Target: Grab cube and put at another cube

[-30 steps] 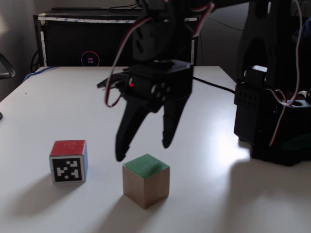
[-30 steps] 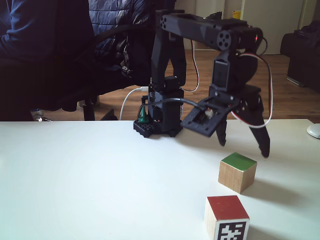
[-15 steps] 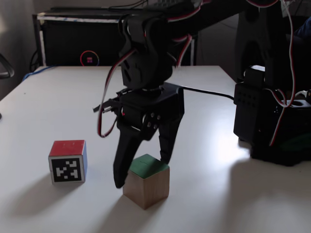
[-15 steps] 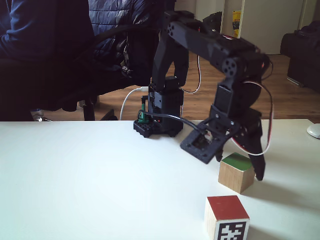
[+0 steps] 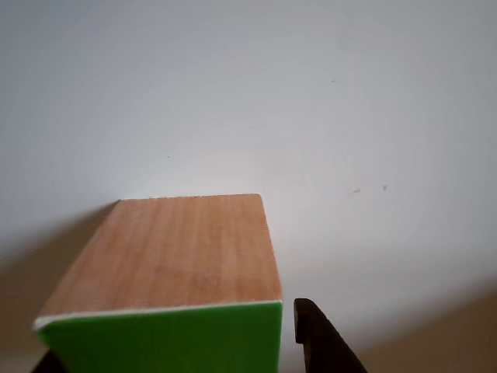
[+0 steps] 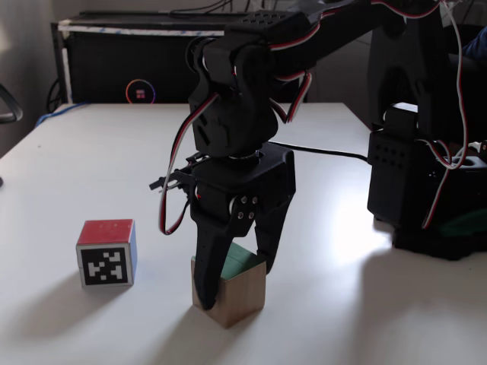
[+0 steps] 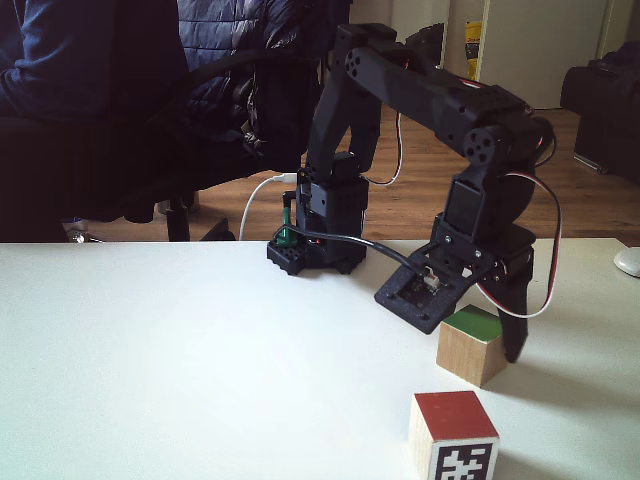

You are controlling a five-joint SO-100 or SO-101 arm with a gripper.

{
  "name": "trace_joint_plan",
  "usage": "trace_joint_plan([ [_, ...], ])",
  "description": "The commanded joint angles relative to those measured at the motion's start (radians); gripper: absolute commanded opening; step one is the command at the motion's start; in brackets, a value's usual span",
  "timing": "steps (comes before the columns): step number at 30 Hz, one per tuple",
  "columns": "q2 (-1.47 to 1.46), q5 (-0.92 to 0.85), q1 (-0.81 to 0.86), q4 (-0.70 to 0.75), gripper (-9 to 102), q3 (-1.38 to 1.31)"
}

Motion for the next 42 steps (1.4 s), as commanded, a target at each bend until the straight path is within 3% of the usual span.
trace_joint_plan([
  [1,0.006,-0.002,-0.011,-0.006,27,-0.044],
  [6,0.011,0.002,-0.006,0.005,17,-0.061],
  [14,0.037,0.025,0.000,0.014,12,-0.084],
  [27,0.032,0.140,-0.020,0.275,12,-0.545],
  [35,-0.061,0.129,0.109,0.371,12,-0.792],
  [42,-0.106,0.074,0.225,0.367,13,-0.821],
])
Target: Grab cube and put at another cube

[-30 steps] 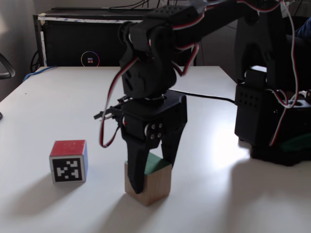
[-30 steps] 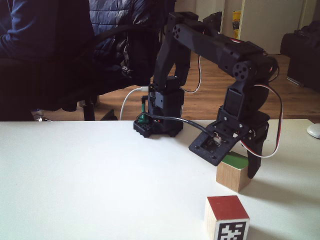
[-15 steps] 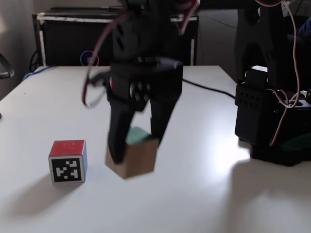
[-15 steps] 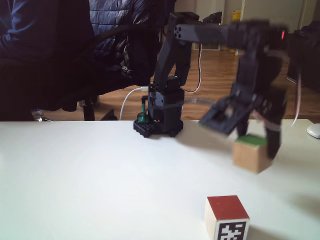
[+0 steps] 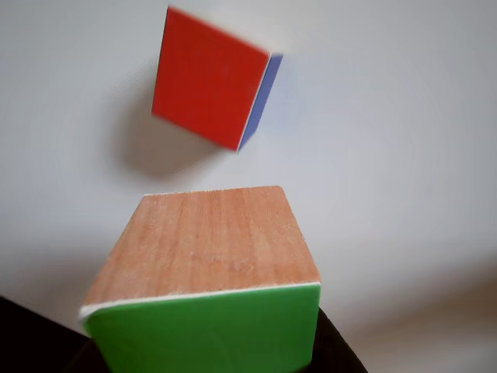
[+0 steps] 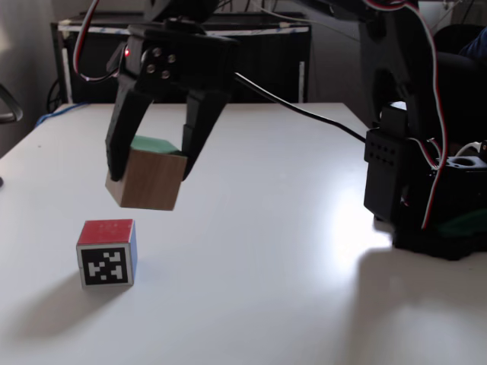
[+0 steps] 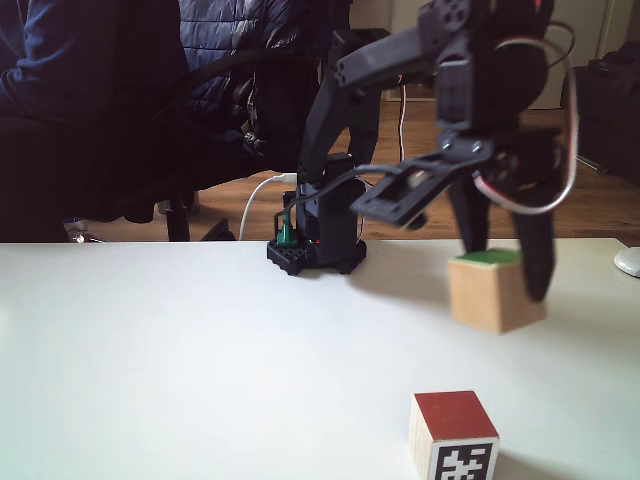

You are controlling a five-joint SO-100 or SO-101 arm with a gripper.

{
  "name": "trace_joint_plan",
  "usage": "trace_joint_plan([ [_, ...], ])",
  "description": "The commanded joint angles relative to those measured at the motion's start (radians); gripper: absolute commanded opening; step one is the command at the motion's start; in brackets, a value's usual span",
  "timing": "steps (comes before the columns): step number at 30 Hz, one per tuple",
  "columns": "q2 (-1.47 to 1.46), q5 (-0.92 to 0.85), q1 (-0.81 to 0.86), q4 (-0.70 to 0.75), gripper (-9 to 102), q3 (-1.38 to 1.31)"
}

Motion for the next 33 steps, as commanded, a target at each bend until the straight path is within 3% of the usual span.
trace_joint_plan([
  [1,-0.002,-0.025,0.054,0.003,13,-0.060],
  [13,-0.118,-0.052,0.126,0.008,13,-0.173],
  [33,-0.291,-0.011,0.091,0.009,14,-0.344],
])
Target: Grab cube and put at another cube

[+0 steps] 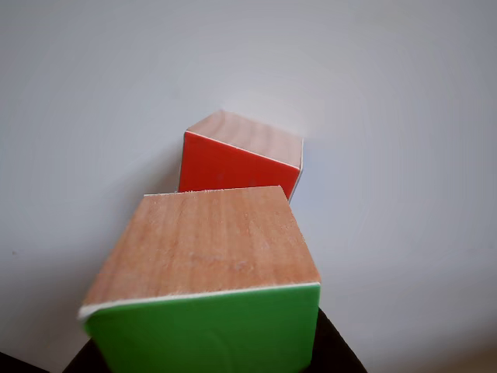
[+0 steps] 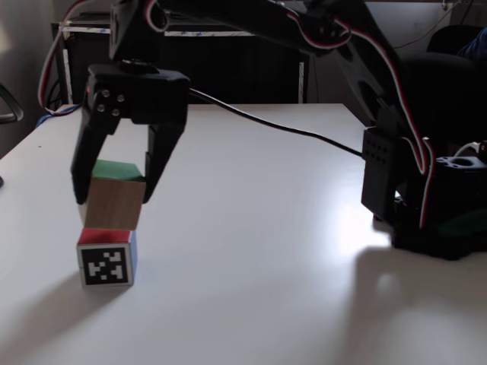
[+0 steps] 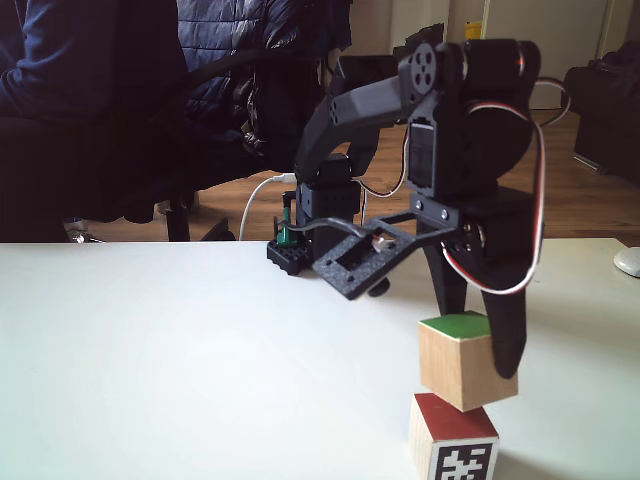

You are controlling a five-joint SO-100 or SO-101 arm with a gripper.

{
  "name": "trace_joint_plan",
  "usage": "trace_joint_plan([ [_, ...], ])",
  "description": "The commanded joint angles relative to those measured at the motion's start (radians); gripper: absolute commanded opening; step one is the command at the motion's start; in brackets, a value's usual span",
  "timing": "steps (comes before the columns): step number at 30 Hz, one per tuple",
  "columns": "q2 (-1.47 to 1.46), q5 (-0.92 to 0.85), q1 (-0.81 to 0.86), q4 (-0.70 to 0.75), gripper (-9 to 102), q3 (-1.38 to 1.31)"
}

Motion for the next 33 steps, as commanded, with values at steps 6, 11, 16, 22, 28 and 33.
trace_joint_plan([
  [6,-0.008,0.012,-0.014,0.003,14,-0.075],
  [11,-0.008,0.012,0.002,0.003,14,-0.075],
  [16,-0.008,0.000,0.020,0.003,14,-0.067],
  [22,-0.009,-0.009,0.037,0.005,14,-0.067],
  [28,-0.017,-0.011,0.044,0.005,14,-0.058],
  [33,-0.020,-0.011,0.038,0.005,19,-0.051],
])
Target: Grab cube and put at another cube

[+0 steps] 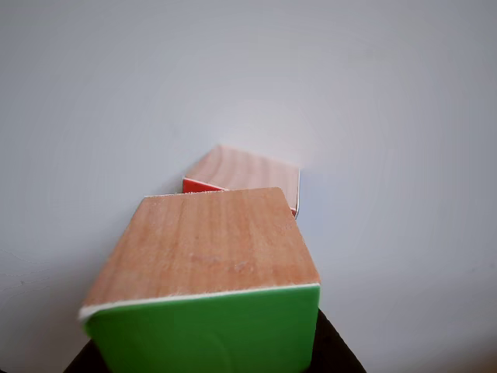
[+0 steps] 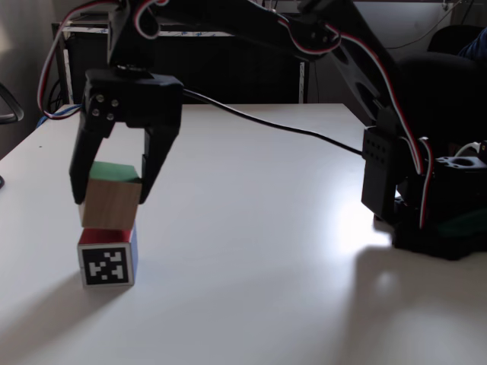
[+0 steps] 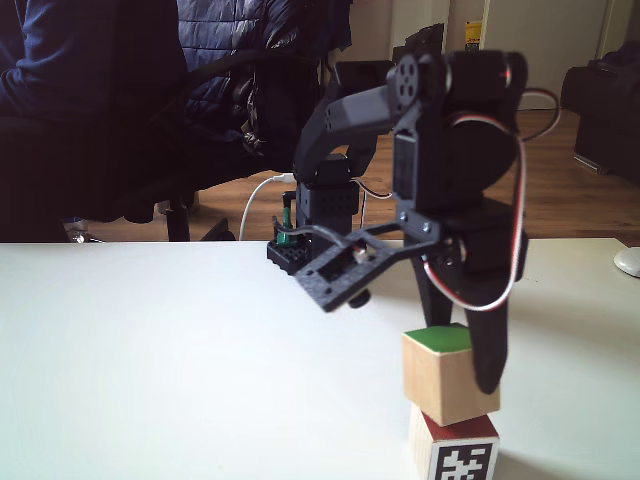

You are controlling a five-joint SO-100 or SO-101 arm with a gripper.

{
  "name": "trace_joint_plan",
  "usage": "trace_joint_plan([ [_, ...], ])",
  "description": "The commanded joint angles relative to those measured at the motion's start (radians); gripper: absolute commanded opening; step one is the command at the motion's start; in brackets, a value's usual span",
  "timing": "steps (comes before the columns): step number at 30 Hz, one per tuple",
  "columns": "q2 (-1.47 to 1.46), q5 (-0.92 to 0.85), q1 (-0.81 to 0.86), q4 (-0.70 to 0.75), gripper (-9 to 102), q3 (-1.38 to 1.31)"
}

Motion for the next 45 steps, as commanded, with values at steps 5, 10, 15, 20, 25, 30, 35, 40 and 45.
trace_joint_plan([
  [5,0.014,-0.005,-0.017,0.005,19,-0.026],
  [10,-0.002,0.003,-0.023,0.005,21,-0.021],
  [15,-0.009,0.005,-0.034,0.005,22,-0.008],
  [20,-0.006,0.014,-0.040,0.005,27,-0.006],
  [25,0.009,0.018,-0.043,0.005,32,0.025],
  [30,0.023,0.028,-0.040,0.005,37,0.041],
  [35,0.046,0.035,-0.031,0.005,41,0.048],
  [40,0.087,0.060,-0.029,0.005,44,0.052],
  [45,0.258,0.101,-0.063,0.005,46,0.156],
])
